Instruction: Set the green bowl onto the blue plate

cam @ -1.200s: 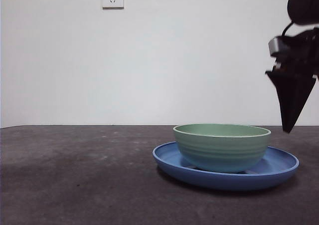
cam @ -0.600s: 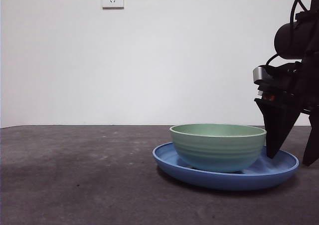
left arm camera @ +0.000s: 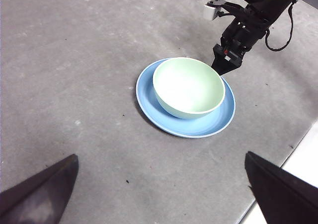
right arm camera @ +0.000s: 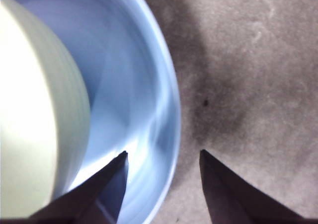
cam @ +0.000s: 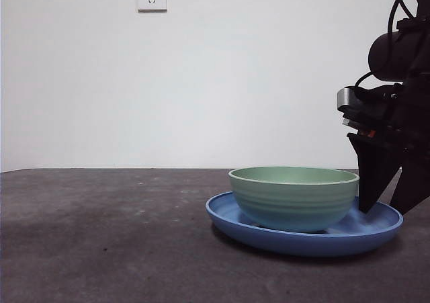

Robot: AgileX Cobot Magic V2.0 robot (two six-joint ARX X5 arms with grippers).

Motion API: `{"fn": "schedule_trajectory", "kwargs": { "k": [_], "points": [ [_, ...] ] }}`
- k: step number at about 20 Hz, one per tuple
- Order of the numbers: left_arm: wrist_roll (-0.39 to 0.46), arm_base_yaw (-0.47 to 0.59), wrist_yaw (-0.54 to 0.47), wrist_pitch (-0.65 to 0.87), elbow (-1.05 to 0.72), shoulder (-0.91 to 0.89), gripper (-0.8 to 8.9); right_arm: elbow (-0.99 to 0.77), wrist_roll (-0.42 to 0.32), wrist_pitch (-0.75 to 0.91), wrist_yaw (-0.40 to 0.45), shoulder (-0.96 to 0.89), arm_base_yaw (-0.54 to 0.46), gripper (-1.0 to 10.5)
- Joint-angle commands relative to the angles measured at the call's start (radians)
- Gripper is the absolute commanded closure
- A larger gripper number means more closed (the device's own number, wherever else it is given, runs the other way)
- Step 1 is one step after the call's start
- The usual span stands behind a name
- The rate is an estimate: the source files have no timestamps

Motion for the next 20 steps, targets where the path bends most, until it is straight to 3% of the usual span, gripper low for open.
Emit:
{"fn": "schedule_trajectory", "kwargs": {
  "k": [1, 3, 5, 10, 15, 20],
  "points": [
    [0.001, -0.005, 0.002, 0.006, 0.018, 0.004, 2.50, 0.011, -0.011, 0.004, -0.017, 0.039, -0.001, 7.4],
    [0.001, -0.005, 0.002, 0.006, 0.018, 0.004, 2.50, 0.011, -0.011, 0.005, -0.030, 0.057, -0.002, 7.9],
    [0.001, -0.005, 0.002, 0.006, 0.018, 0.004, 2.50, 0.011, -0.011, 0.004, -0.030, 0.064, -0.002, 9.4],
    [0.000, -0.005, 0.002, 0.004, 0.018, 0.004, 2.50, 0.025, 0.016, -0.001, -0.032, 0.063, -0.002, 9.4],
    [0.000, -0.005, 0.002, 0.003, 0.018, 0.004, 2.50, 0.134, 0.025, -0.075, -0.129, 0.063, -0.002, 9.4],
    [0.000, -0.005, 0.002, 0.003, 0.018, 0.004, 2.50, 0.215, 0.085, -0.079, -0.229, 0.063, 0.016, 9.4]
  ]
}}
